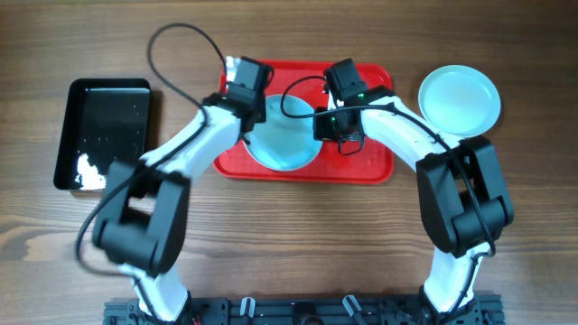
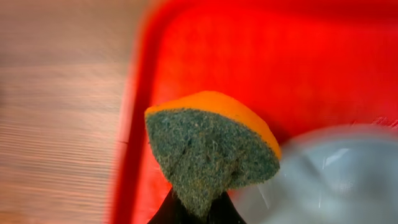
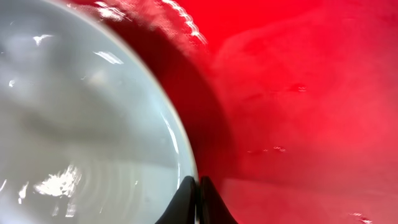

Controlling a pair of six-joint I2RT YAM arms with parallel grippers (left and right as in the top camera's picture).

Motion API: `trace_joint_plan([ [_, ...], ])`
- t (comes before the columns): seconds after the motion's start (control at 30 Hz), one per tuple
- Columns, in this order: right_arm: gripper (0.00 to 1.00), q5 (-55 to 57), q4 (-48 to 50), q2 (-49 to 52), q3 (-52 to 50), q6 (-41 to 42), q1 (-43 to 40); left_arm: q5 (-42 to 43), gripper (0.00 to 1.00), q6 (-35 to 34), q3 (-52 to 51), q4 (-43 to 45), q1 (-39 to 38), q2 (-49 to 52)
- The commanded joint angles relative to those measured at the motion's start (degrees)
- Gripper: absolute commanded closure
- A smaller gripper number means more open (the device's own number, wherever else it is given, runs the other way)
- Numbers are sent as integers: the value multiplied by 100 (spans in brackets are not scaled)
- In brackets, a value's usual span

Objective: Clean dirty plates on tray and stack at the side
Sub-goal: 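Scrub the held plate with the sponge in the left gripper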

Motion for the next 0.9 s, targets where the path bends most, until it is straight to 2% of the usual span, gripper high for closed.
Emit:
trace_joint_plan([
  [0.0, 95, 400, -68, 114, -50, 7, -70, 122, 96, 70, 7, -120, 20, -723],
  [0.2, 96, 398, -68, 114, -50, 9, -70, 2302, 96, 2, -9, -570, 13, -614],
  [0.27, 96, 376, -57, 114, -50, 13, -70, 2629, 96, -323, -13, -625, -17, -476],
  [0.37, 96, 372, -57, 114, -50, 55, -70, 2726, 96, -601, -15, -623, -101, -260],
  [0.53, 95, 385, -76, 111, -48, 184, -70, 2723, 96, -605, -15, -601, -295, 118],
  [0.87, 96, 1733, -503, -188, 4, 319, -70, 2682, 96, -603, -15, -485, -407, 586],
])
